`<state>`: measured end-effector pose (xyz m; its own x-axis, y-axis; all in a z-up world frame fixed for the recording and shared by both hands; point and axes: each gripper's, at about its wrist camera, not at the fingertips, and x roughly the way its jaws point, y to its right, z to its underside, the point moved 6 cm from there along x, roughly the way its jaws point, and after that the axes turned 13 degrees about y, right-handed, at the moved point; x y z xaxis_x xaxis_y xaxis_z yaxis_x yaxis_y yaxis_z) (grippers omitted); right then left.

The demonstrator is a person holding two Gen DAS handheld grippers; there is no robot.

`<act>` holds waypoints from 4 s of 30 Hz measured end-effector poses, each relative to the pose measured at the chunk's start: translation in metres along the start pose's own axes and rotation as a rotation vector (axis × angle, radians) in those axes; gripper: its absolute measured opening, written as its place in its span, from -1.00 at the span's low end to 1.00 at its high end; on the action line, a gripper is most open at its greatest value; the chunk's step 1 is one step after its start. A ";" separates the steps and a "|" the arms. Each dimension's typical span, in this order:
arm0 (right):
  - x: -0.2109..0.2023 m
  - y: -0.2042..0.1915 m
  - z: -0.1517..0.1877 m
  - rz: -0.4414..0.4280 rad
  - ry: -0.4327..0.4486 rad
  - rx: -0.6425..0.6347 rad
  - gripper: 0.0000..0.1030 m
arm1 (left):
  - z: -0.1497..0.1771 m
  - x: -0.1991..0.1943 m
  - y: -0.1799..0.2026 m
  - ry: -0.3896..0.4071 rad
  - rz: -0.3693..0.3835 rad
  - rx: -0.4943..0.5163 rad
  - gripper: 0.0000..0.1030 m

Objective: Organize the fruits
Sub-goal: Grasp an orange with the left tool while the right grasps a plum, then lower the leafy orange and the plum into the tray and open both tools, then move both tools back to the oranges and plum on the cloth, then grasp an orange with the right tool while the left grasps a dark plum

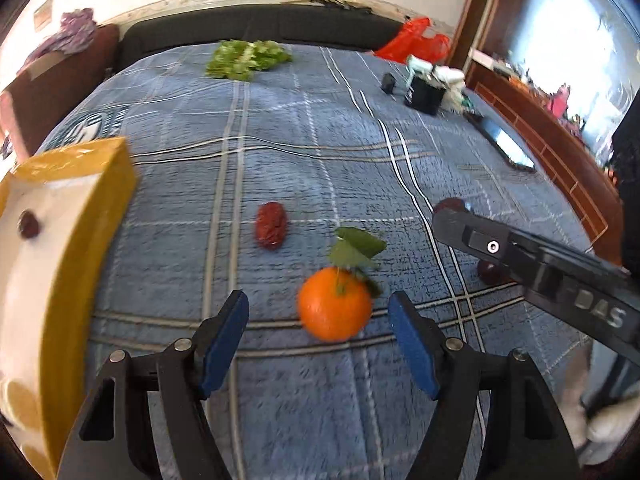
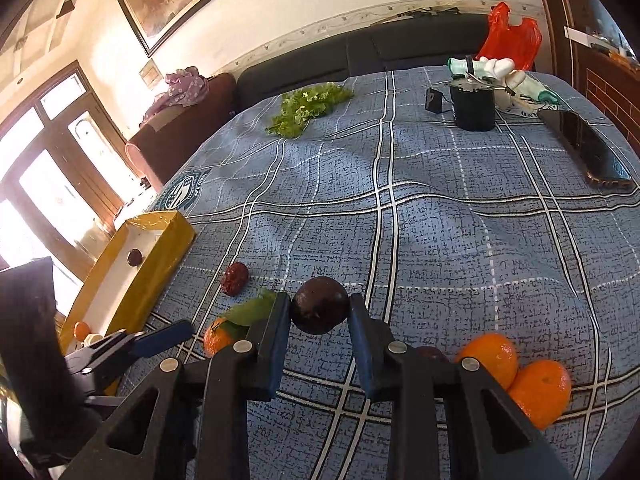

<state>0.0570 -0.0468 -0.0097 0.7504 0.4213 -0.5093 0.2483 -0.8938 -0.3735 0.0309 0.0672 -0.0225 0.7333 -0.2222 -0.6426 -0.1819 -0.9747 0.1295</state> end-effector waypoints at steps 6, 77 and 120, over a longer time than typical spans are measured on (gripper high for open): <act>0.002 -0.001 0.001 -0.003 -0.004 0.001 -0.38 | -0.002 0.003 0.006 0.008 -0.008 0.022 -0.32; 0.003 -0.161 0.033 -0.085 -0.062 -0.116 0.04 | 0.022 -0.195 -0.153 0.197 -0.323 -0.266 0.67; -0.081 0.088 0.016 0.267 0.071 0.113 -0.17 | 0.006 -0.102 0.017 0.062 0.119 -0.092 0.67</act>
<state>0.0081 -0.1571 -0.0135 0.8217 0.1583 -0.5474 -0.0303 -0.9472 -0.3193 -0.0505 0.0733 0.0409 0.7497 -0.3344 -0.5711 -0.2115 -0.9387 0.2721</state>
